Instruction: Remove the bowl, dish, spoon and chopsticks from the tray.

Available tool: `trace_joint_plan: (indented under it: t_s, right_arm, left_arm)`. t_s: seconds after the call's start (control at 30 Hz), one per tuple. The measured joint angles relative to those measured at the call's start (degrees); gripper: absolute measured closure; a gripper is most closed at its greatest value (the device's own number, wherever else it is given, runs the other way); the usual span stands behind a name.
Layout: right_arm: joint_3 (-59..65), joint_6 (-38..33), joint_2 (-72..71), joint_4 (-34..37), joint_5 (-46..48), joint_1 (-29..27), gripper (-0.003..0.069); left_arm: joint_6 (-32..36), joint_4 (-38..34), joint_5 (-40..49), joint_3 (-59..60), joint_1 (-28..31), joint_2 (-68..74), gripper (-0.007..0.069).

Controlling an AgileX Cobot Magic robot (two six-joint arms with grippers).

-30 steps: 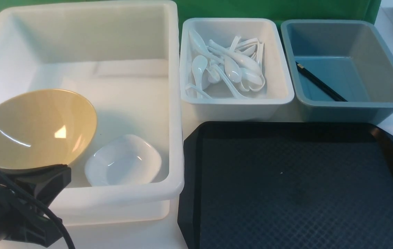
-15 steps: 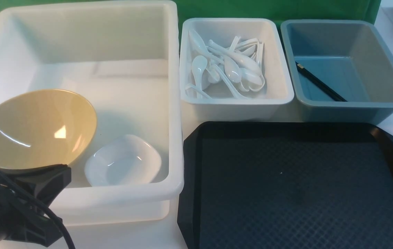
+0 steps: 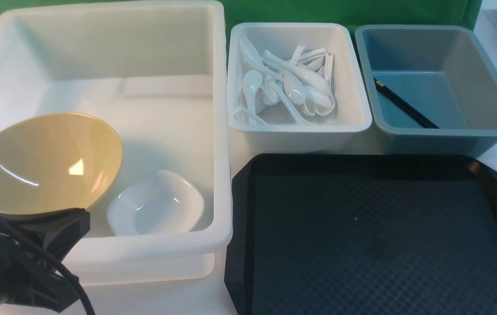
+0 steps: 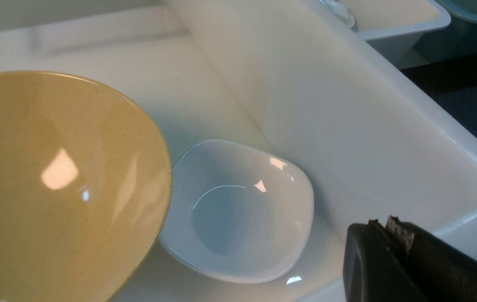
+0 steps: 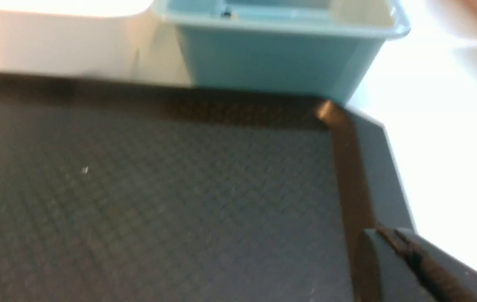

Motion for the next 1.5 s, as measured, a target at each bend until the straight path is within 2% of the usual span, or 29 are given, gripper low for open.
trace_joint_plan:
  t_s: [0.23, 1.1, 1.3, 1.5]
  right_arm:
    - [0.00, 4.29, -2.05, -3.68, 1.04, 0.00, 0.0600]
    - [0.00, 4.53, -2.05, -3.85, 1.08, -0.37, 0.0578]
    - [0.00, 4.53, -2.05, -3.88, 1.11, -0.37, 0.0568]
    - [0.00, 4.53, -2.05, -3.88, 1.15, -0.37, 0.0562]
  left_arm:
    - [0.23, 0.00, 0.35, 0.00, 0.00, 0.00, 0.0613]
    - [0.23, 0.00, 1.16, 0.12, 0.00, -0.37, 0.0613]
    - [0.23, 0.50, 0.70, 4.73, 0.00, -6.27, 0.0613]
    - [-0.98, 7.42, -5.51, 10.61, 0.00, -20.18, 0.0613]
